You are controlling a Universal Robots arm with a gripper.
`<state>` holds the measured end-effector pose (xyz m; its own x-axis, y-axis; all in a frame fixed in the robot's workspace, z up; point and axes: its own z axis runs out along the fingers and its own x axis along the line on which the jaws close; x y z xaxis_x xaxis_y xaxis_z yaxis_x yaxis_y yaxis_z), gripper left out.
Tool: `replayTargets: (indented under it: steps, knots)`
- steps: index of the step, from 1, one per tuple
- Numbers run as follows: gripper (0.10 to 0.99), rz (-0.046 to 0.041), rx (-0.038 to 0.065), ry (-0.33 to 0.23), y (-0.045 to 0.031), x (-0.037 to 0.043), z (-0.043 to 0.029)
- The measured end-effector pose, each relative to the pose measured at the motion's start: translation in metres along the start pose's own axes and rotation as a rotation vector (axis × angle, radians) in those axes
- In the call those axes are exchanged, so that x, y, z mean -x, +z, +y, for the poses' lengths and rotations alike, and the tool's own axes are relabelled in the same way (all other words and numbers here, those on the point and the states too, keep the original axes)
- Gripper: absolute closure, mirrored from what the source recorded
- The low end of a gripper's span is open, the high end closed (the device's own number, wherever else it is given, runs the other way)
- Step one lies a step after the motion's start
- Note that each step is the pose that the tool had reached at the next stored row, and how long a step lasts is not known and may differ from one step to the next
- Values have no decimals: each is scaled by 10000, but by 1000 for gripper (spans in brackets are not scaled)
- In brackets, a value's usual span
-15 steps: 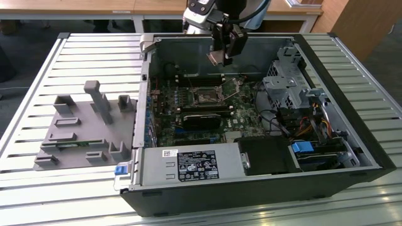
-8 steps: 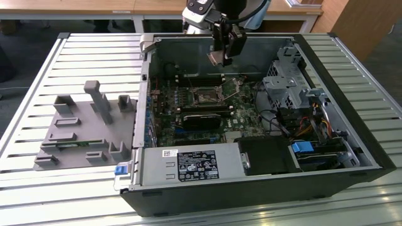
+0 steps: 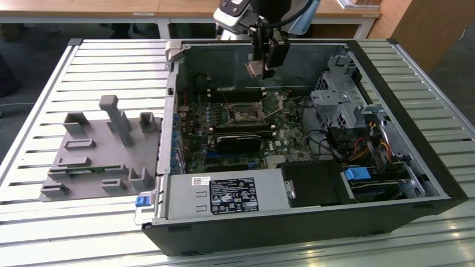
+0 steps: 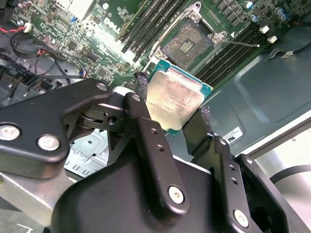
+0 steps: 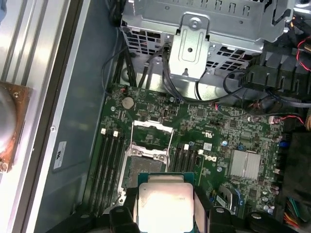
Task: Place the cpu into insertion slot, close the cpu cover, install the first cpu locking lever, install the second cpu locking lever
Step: 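Place the cpu into insertion slot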
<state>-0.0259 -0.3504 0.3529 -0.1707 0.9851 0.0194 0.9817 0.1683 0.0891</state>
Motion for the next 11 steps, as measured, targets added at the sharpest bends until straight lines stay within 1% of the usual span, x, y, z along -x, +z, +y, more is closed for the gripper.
replayTargets:
  steps: [4,11]
  knots:
    - [545,-22,4,230,6,-5,0]
    - [545,-92,18,1010,38,-19,0]
